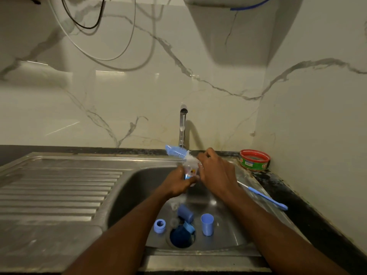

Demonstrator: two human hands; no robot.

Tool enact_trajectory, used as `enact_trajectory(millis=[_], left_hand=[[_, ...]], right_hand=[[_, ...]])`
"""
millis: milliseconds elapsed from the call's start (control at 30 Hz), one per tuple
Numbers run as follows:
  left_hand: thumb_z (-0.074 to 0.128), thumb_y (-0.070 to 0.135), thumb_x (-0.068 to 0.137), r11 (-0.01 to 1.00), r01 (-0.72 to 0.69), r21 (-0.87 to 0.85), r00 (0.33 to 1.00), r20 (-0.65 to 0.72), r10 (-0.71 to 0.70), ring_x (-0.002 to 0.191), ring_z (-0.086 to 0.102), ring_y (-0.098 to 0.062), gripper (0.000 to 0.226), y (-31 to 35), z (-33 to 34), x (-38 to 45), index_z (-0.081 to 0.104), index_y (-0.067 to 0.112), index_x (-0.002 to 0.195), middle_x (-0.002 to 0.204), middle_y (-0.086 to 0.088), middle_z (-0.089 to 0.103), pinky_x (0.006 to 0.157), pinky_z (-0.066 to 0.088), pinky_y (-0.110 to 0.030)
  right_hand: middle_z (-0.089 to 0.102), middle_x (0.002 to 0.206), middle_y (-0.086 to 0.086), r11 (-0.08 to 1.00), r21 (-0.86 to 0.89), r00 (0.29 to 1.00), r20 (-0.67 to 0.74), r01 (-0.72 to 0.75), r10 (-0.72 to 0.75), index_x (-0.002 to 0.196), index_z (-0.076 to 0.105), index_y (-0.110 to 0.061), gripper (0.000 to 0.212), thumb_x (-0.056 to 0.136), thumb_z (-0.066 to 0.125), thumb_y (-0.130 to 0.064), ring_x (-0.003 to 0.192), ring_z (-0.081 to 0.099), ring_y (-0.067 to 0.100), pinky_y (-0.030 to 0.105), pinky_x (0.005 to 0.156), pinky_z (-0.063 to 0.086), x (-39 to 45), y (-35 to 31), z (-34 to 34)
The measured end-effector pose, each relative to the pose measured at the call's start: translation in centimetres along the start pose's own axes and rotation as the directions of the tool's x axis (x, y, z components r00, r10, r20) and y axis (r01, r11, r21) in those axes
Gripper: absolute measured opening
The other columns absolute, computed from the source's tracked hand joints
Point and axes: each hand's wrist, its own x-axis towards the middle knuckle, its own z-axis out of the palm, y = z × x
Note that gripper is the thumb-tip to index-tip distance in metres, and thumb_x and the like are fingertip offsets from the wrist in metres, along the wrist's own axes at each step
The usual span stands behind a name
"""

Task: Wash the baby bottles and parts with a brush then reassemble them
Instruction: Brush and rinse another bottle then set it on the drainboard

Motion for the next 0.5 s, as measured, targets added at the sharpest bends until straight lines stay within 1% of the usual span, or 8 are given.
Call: enact_trajectory(millis=[67,100,200,233,300,333,400,500], left_hand=[[0.068,0.029,0.096,0.997,0.069,0.046,0.990,-0.130,-0.062,0.095,0.065,-0.016,0.017,-0.8,-0.6,0.4,0.051,0.028,0.101,0.110,-0.006,0.064,0.087,0.058,-0.039],[0.070,0.028,0.095,0.992,0.106,0.074,0.981,-0.169,-0.093,0.093,0.062,-0.011,0.023,-1.4,-0.8,0.6,0.052,0.022,0.107,0.113,-0.006,0.063,0.086,0.058,-0.035],[0.077,0.037,0.088,0.976,0.100,0.193,0.983,-0.171,-0.067,0.088,0.056,-0.002,0.047,-1.9,-1.1,0.7,0.051,0.017,0.121,0.113,0.002,0.060,0.074,0.048,-0.011],[0.079,0.045,0.084,0.980,0.062,0.189,0.990,-0.140,-0.036,0.092,0.058,-0.003,0.057,-1.8,-0.9,0.7,0.052,0.015,0.125,0.116,0.002,0.061,0.077,0.047,-0.011],[0.074,0.066,0.073,0.991,-0.025,0.133,0.998,-0.054,0.032,0.112,0.060,-0.012,0.083,-1.6,-0.3,0.8,0.053,0.015,0.136,0.131,-0.002,0.061,0.097,0.050,-0.026],[0.072,0.069,0.070,0.992,-0.040,0.123,0.999,-0.017,0.042,0.120,0.059,-0.015,0.089,-1.3,0.1,0.8,0.052,0.016,0.140,0.136,-0.002,0.060,0.104,0.048,-0.033],[0.079,0.058,0.076,0.990,-0.018,0.143,1.000,0.000,0.018,0.125,0.057,-0.018,0.086,-1.3,0.6,1.1,0.048,0.015,0.143,0.138,-0.002,0.058,0.107,0.047,-0.038],[0.081,0.044,0.082,0.988,0.042,0.147,0.996,-0.084,-0.030,0.123,0.058,-0.021,0.070,-2.2,0.7,1.5,0.052,0.014,0.137,0.134,-0.005,0.060,0.104,0.047,-0.036]], right_hand=[[0.053,0.120,-0.001,1.000,-0.010,1.000,0.004,-0.026,0.026,0.127,0.057,-0.027,0.031,0.097,0.053,-0.035,0.095,0.063,0.023,0.037,0.074,0.052,-0.5,1.3,-0.3],[0.055,0.118,-0.002,0.999,-0.013,0.999,0.011,-0.039,0.039,0.127,0.058,-0.028,0.031,0.097,0.053,-0.036,0.096,0.063,0.022,0.038,0.076,0.053,-0.9,2.1,-0.3],[0.055,0.116,-0.002,1.000,-0.018,1.000,0.015,-0.019,0.020,0.125,0.059,-0.027,0.031,0.097,0.053,-0.037,0.096,0.062,0.021,0.037,0.074,0.053,-1.5,2.9,-0.2],[0.054,0.117,-0.002,1.000,-0.009,1.000,0.011,-0.005,0.005,0.125,0.059,-0.026,0.030,0.097,0.052,-0.037,0.095,0.062,0.021,0.036,0.073,0.052,-1.4,2.4,0.0],[0.052,0.117,-0.002,1.000,0.016,1.000,0.001,0.015,-0.015,0.123,0.058,-0.025,0.028,0.098,0.051,-0.035,0.092,0.062,0.021,0.036,0.071,0.051,-0.7,1.0,0.4],[0.052,0.116,-0.002,1.000,0.017,1.000,-0.005,0.018,-0.018,0.122,0.059,-0.025,0.027,0.097,0.053,-0.035,0.090,0.062,0.021,0.035,0.070,0.050,-0.2,0.3,0.5],[0.054,0.114,-0.003,1.000,0.001,1.000,-0.005,0.021,-0.021,0.120,0.061,-0.027,0.026,0.095,0.058,-0.033,0.091,0.063,0.021,0.036,0.070,0.052,0.5,-0.6,0.6],[0.054,0.112,-0.002,1.000,-0.011,0.999,0.044,-0.003,0.004,0.116,0.063,-0.028,0.024,0.093,0.060,-0.033,0.095,0.062,0.022,0.036,0.073,0.050,0.2,-0.1,0.1]])
